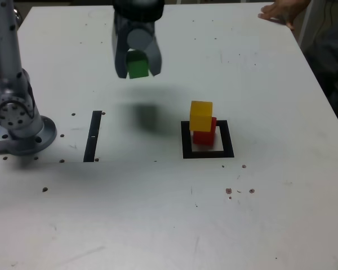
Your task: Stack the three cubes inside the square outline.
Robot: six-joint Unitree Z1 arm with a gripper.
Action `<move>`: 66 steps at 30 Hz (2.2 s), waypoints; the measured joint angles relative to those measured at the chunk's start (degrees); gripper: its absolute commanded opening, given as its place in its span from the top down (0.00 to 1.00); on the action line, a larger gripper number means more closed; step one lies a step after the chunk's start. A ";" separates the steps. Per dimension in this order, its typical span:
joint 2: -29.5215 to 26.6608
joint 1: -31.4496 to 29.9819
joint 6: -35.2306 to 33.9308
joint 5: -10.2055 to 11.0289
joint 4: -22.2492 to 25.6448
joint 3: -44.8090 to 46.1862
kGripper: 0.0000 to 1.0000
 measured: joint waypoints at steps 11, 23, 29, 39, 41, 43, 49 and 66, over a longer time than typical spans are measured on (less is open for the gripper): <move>6.02 -9.25 -2.95 -1.52 9.32 -16.51 0.72; 13.06 -14.76 -4.52 -4.30 12.81 -26.93 0.72; 15.64 -17.01 -5.30 -4.80 13.88 -30.82 0.72; 18.89 -18.07 -5.76 -5.56 13.87 -31.66 0.72; 19.28 -18.07 -5.76 -5.63 13.87 -31.66 0.72; 19.78 -18.07 -5.76 -5.75 13.83 -31.66 0.72; 20.76 -18.07 -5.76 -6.07 13.72 -31.65 0.72; 21.59 -18.07 -4.72 -6.36 13.26 -30.34 0.01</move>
